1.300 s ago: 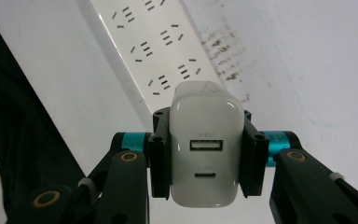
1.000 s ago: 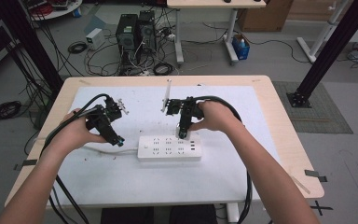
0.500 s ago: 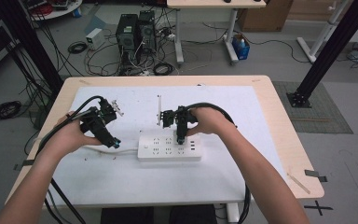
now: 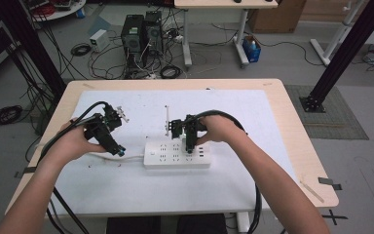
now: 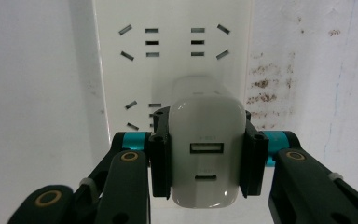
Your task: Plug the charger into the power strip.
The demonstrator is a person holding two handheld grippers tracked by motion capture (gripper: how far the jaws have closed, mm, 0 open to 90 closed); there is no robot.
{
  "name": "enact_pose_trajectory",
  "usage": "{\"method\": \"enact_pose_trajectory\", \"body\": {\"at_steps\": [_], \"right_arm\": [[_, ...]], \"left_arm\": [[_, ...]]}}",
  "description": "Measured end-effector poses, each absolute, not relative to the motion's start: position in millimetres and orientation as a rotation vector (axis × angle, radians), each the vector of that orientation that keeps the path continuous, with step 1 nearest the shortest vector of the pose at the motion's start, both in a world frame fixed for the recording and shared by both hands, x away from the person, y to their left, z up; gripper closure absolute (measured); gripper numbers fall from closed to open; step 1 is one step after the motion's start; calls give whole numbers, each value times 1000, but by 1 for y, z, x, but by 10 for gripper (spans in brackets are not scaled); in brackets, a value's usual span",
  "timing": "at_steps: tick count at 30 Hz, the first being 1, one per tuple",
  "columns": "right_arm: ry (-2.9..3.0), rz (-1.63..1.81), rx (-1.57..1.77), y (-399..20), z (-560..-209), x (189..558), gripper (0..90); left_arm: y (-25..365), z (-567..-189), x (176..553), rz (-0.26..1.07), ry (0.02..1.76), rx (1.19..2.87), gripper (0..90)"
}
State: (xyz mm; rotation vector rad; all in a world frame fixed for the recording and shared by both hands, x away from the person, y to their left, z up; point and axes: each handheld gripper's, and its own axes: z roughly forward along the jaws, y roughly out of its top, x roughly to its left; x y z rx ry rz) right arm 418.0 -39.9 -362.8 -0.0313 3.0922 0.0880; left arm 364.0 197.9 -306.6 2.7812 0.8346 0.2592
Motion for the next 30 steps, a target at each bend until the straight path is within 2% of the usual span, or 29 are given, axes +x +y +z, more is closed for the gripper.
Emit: {"method": "enact_pose_trajectory", "body": {"at_steps": [12,13,17,21,27,30], "right_arm": [[3114,239,-17,-51,-366,423,615],[3158,252,72,-52,-364,427,354],[3140,396,307,-72,-338,431,297],[2988,467,742,-115,-308,431,224],[2722,462,1273,-186,-289,420,224],[2645,381,1381,-212,-289,415,223]], "left_arm": [[189,-309,366,258,804,2776,159],[189,-309,366,262,812,2770,160],[191,-310,368,252,799,2770,160],[194,-312,374,245,814,2754,159],[196,-312,382,259,809,2767,160],[198,-314,388,258,808,2790,159]]}}
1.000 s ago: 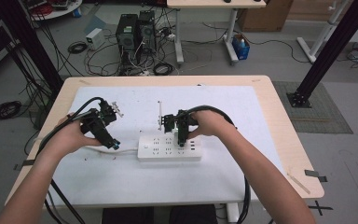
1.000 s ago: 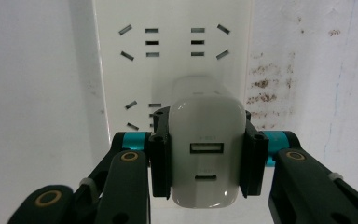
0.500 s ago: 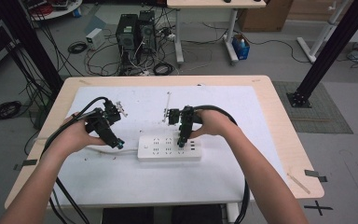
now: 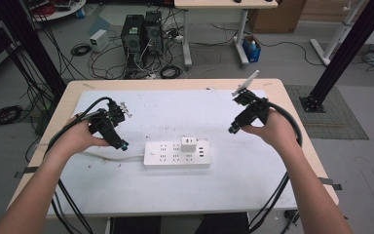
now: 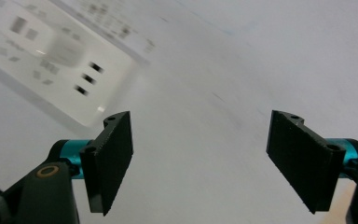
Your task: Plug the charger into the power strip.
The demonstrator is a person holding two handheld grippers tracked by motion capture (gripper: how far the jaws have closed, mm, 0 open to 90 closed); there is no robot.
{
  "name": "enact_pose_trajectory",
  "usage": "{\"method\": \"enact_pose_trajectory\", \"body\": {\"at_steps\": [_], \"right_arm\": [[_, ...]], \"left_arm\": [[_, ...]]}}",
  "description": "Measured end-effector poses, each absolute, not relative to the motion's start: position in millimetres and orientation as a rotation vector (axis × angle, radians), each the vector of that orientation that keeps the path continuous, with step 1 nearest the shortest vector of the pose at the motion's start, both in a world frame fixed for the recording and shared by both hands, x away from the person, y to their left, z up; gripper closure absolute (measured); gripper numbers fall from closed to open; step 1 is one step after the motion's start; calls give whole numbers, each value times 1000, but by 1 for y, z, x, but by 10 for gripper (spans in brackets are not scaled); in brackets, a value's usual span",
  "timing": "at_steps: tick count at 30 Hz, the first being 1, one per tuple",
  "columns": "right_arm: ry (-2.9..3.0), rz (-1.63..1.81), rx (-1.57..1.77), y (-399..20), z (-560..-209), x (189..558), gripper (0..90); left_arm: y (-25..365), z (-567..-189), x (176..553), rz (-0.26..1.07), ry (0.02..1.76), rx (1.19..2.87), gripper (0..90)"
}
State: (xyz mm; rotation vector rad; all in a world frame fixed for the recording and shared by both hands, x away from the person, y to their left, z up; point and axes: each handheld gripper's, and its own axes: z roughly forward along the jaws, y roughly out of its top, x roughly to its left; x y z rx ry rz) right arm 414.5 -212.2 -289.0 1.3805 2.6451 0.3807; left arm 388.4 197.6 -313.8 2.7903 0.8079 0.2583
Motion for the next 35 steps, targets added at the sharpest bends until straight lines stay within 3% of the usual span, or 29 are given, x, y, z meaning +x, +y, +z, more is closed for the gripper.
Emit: {"method": "enact_pose_trajectory", "body": {"at_steps": [11,35], "right_arm": [[2575,379,1523,-247,-289,402,223],[2576,370,1500,-254,-292,401,223]], "left_arm": [[190,-312,397,262,792,2788,159],[183,-312,394,275,776,2792,159]]}}
